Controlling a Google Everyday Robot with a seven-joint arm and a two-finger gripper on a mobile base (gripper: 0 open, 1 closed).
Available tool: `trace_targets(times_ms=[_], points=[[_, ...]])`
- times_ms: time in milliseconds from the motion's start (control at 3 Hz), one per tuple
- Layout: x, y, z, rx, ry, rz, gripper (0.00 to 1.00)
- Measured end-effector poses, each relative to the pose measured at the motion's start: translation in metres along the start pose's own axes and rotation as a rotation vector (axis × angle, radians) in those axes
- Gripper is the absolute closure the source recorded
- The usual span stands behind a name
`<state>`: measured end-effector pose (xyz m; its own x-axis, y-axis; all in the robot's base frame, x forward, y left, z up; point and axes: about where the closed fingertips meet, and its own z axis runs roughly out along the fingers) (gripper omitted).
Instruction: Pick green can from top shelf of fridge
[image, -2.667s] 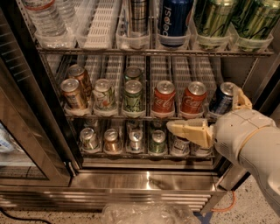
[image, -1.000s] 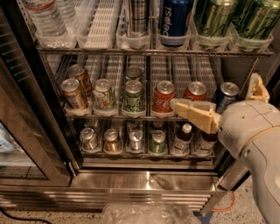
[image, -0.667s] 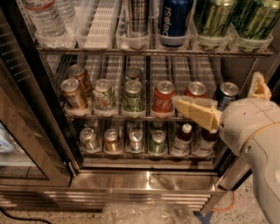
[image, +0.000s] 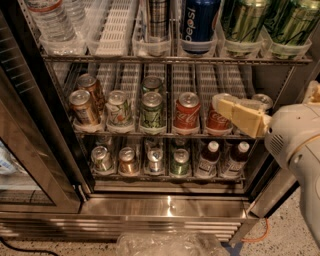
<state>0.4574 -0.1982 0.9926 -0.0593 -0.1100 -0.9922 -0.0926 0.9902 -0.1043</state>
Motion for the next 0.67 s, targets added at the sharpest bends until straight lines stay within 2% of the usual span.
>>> trace_targets(times_ms=[333, 667], points=[[0.000, 0.000, 0.000, 0.001, 0.000, 0.000, 0.00], [-0.007, -0.011, -0.001, 0.031, -0.005, 0.012, 0.00]])
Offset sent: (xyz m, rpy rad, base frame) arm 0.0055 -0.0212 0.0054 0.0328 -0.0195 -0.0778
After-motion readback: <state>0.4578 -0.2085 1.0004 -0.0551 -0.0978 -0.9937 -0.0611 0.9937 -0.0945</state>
